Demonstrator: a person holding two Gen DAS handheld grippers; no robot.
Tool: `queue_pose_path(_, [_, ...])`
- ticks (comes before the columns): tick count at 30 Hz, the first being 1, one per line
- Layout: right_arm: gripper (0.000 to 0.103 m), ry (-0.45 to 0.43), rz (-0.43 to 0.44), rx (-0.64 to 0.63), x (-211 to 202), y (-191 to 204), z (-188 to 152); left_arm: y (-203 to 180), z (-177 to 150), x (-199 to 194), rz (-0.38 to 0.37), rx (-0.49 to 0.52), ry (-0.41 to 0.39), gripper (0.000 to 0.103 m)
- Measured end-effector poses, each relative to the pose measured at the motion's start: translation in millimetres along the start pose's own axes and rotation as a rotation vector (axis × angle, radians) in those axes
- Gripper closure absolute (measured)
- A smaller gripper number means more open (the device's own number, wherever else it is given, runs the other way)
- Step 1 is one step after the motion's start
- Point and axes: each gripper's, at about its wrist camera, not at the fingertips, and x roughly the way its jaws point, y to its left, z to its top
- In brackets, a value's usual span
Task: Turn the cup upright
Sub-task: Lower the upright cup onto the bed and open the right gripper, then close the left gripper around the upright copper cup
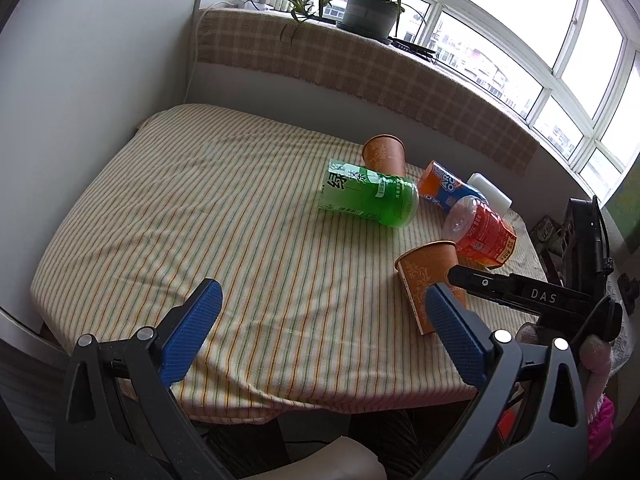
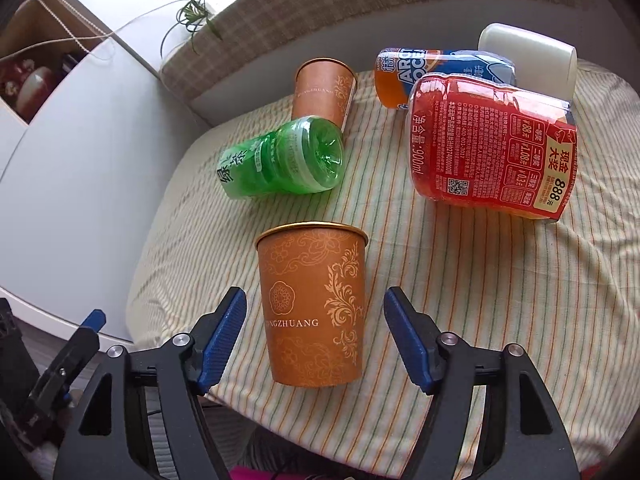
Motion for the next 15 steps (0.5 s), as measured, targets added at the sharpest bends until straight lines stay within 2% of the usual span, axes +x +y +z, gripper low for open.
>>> queue_pose_path(2, [0.032,-0.028,-0.007,-0.016,-14,-1,-6,2,4,11,-0.074,-0.052,0.06,0.0])
queue_pose_path(11, [0.032,-0.134,-0.133,0.016,-77,-31,-46,-13,12,73,-0.281,-0.234,0.273,0.0])
queue_pose_path(15, [0.032,-0.17,-0.188,0.077,-95,-48,-60,-29,11,97,-0.314,-0.261,0.338,0.0])
